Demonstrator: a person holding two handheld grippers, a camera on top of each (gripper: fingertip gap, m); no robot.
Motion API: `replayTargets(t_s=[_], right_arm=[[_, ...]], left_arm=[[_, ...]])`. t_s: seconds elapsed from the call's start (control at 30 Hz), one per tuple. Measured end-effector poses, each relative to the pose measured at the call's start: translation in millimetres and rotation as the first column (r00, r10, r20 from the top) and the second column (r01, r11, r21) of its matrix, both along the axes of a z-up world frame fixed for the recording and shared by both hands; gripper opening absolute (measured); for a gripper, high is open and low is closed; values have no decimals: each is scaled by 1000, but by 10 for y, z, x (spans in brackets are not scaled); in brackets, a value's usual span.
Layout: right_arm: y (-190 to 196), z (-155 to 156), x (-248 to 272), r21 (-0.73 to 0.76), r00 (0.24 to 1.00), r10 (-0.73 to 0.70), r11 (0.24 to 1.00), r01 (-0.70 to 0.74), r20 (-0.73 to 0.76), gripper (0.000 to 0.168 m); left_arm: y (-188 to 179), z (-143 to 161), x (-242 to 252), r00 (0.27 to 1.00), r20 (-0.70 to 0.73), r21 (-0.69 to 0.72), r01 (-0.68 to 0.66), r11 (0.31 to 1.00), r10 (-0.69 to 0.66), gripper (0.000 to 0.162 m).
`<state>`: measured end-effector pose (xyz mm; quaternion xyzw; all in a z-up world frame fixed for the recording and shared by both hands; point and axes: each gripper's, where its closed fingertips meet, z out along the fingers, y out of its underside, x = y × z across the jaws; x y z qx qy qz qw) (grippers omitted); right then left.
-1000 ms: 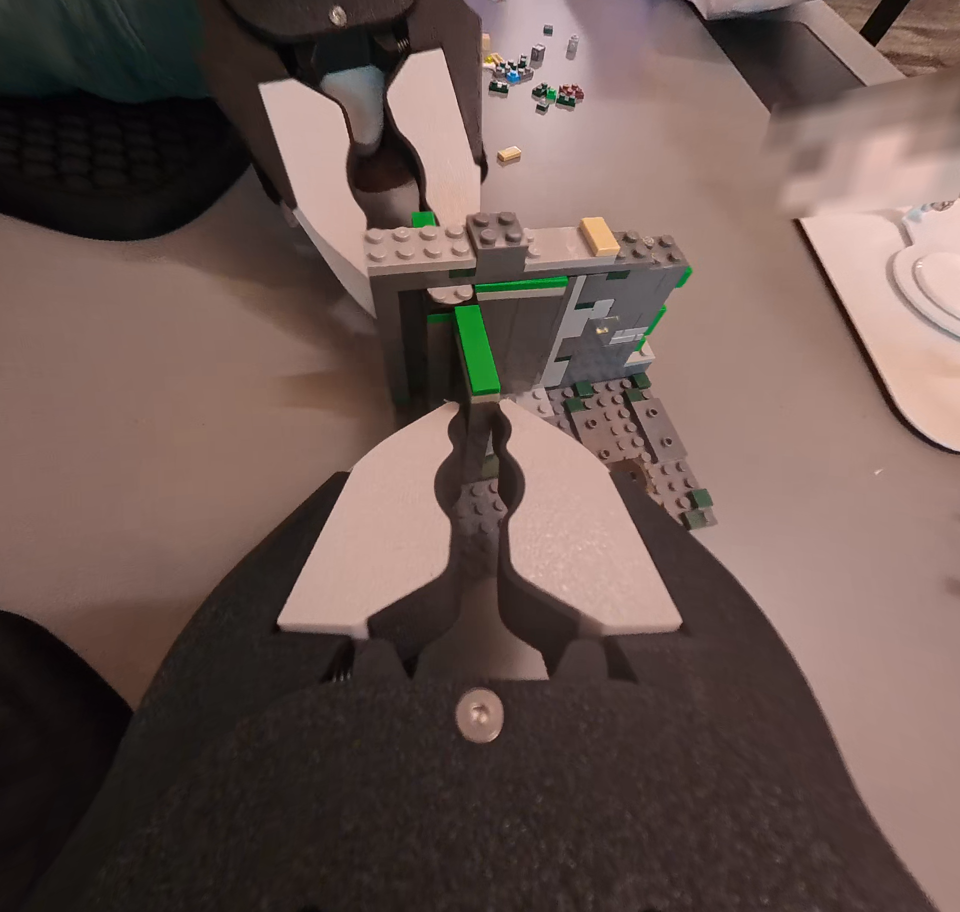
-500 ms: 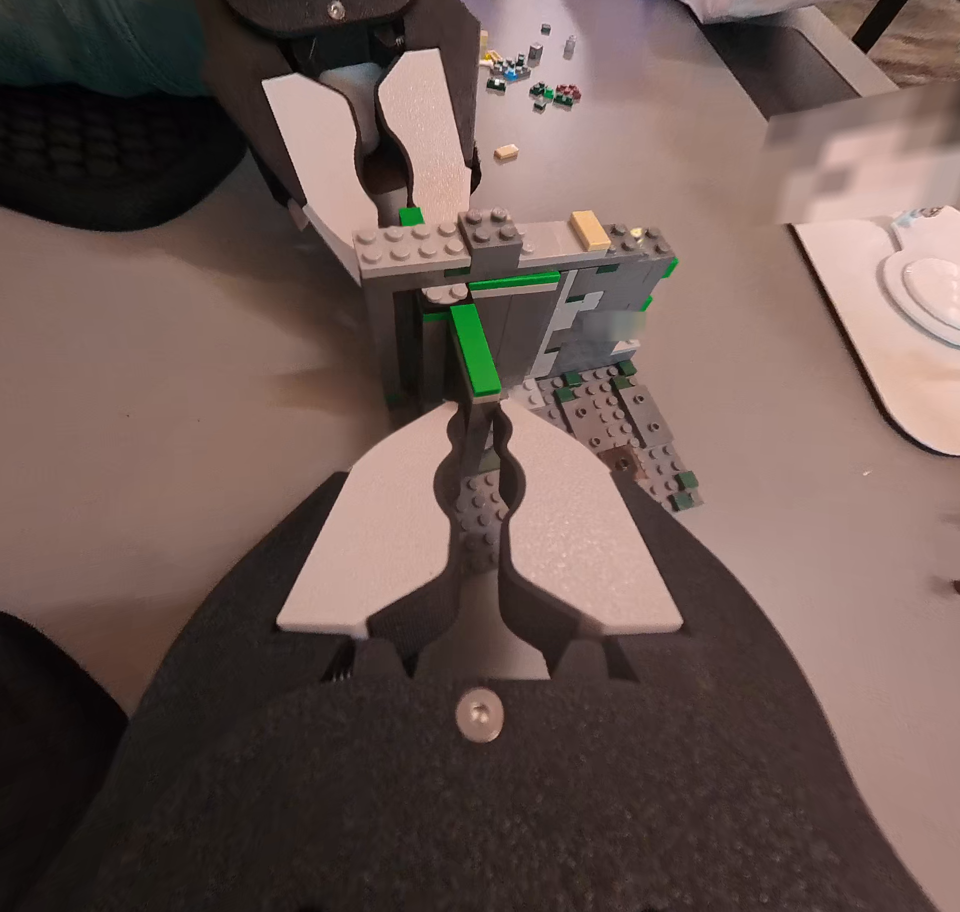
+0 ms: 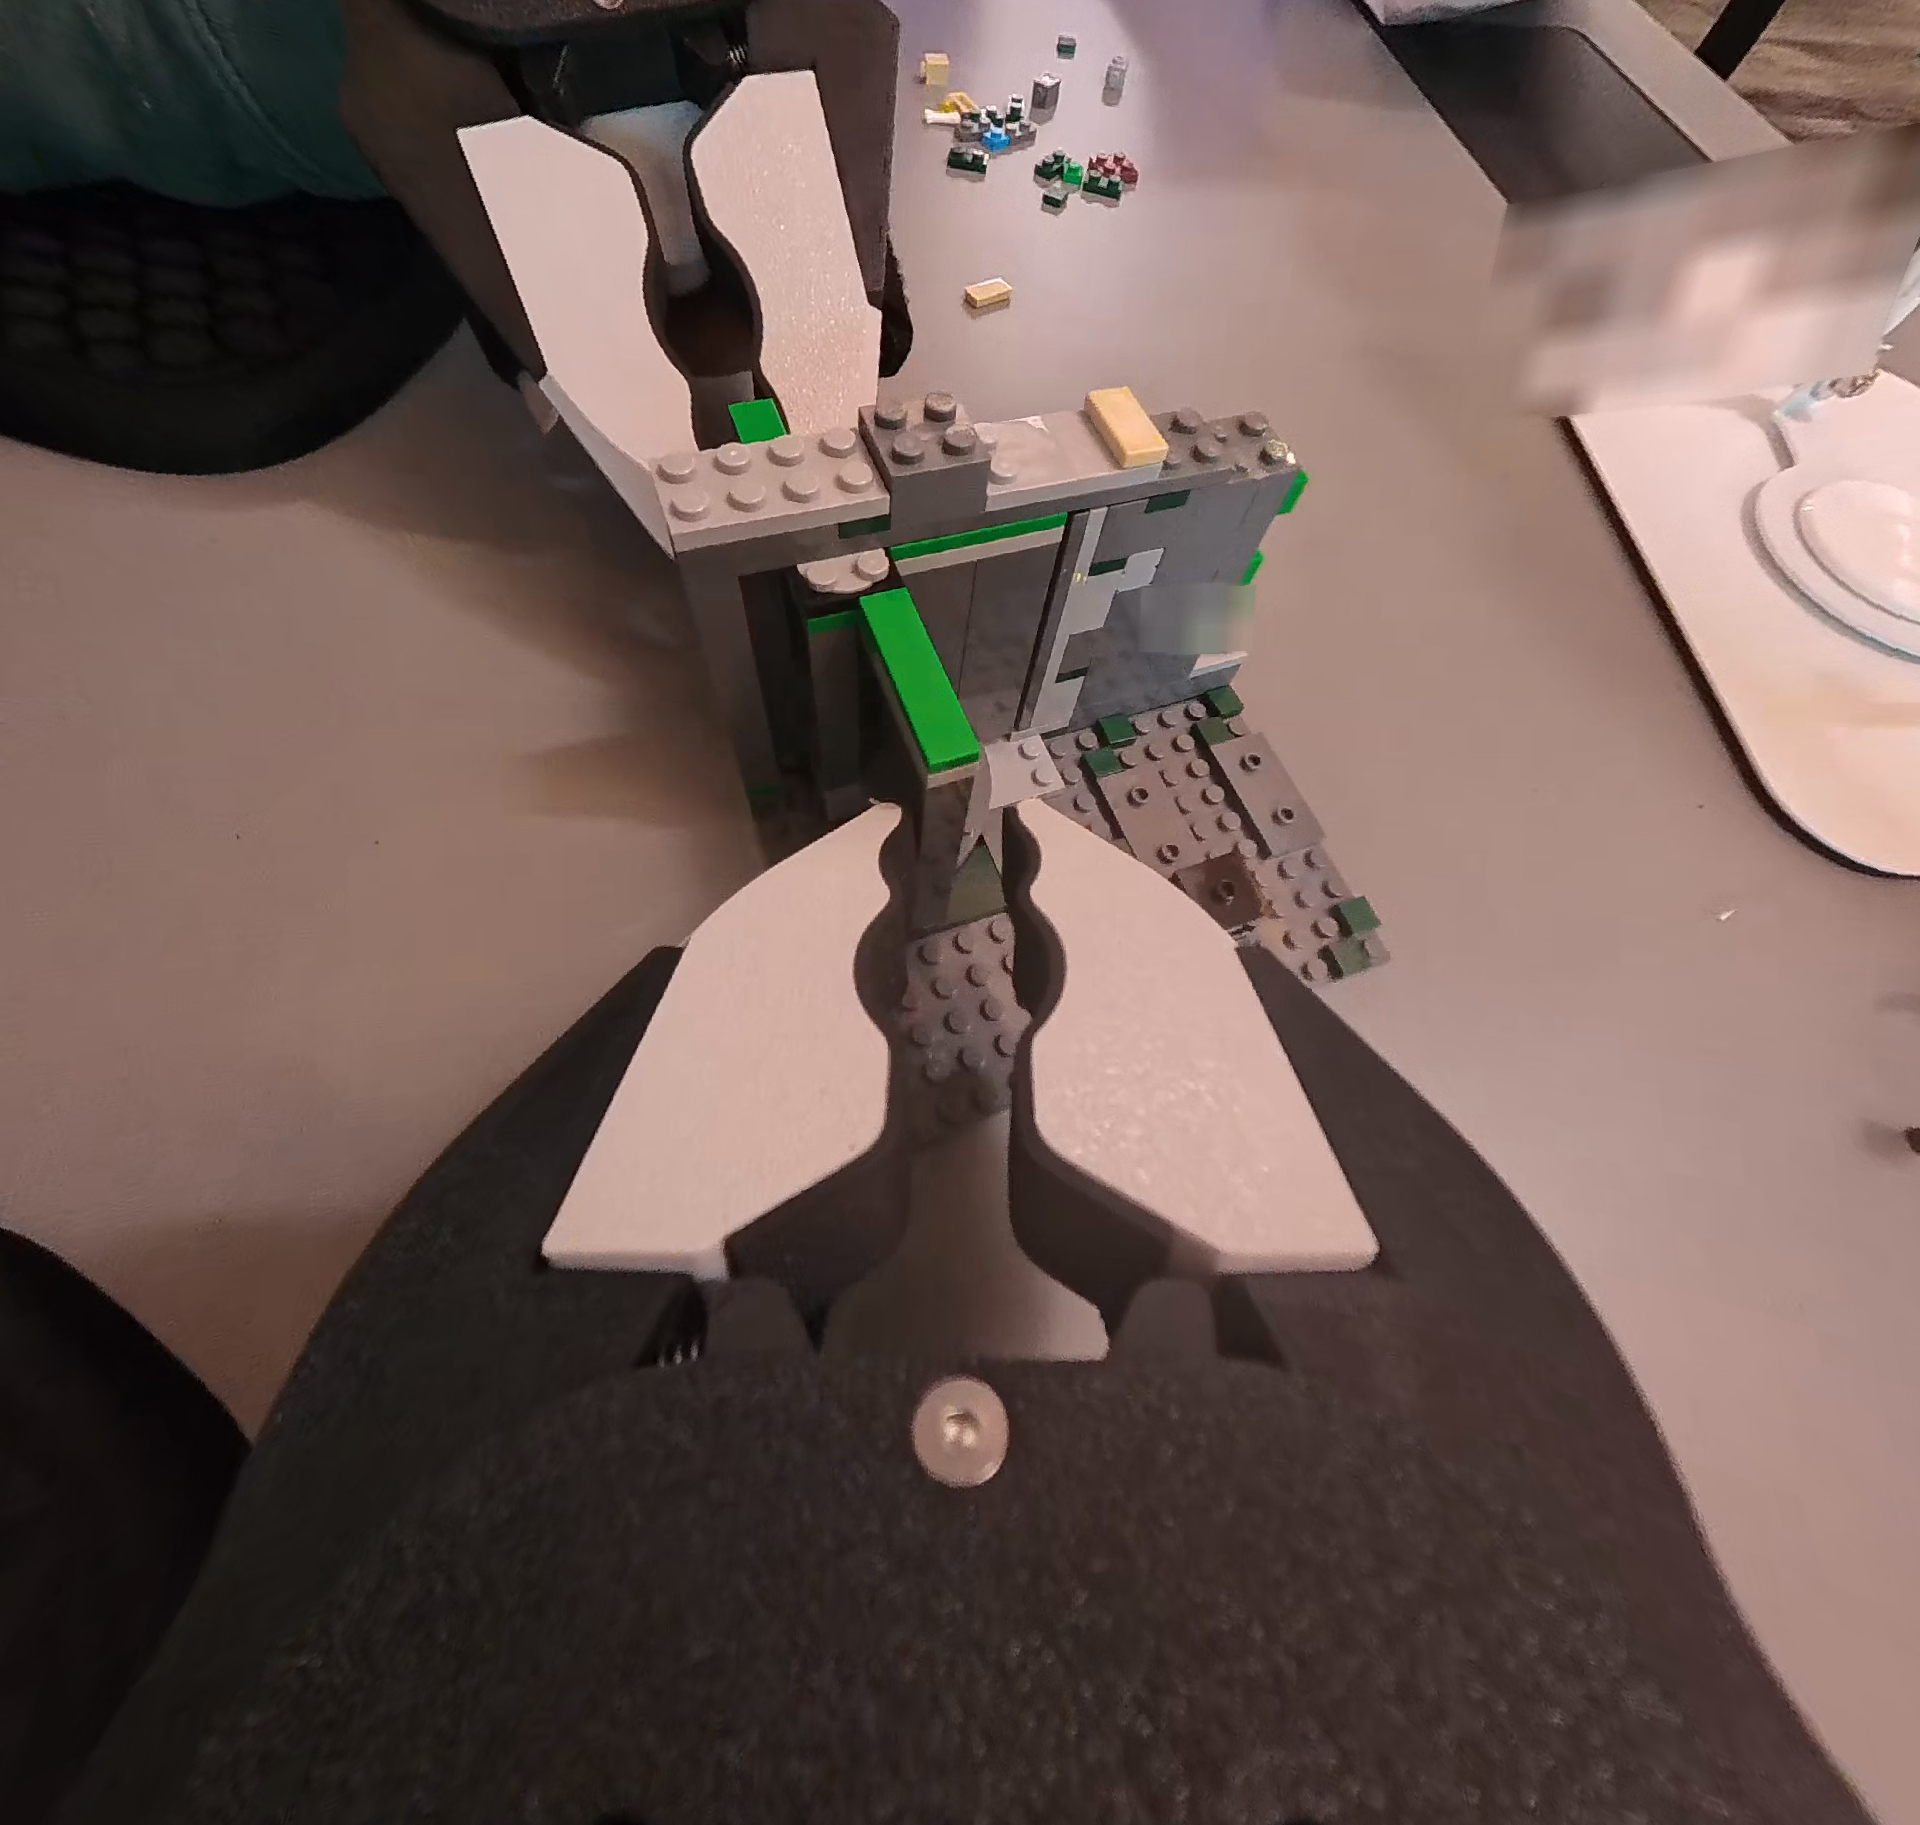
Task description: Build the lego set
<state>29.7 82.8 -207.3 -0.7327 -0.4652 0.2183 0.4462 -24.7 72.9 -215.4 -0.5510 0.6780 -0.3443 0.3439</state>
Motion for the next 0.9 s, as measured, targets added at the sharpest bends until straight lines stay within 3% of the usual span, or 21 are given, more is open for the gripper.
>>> replayTargets(t_s=[0.9], right_arm=[[-78,176,42,7,998,44,999,-44,-50,16]], left_arm=[[2,-18,-3,1000,-5,22,-12,1000,12,9]])
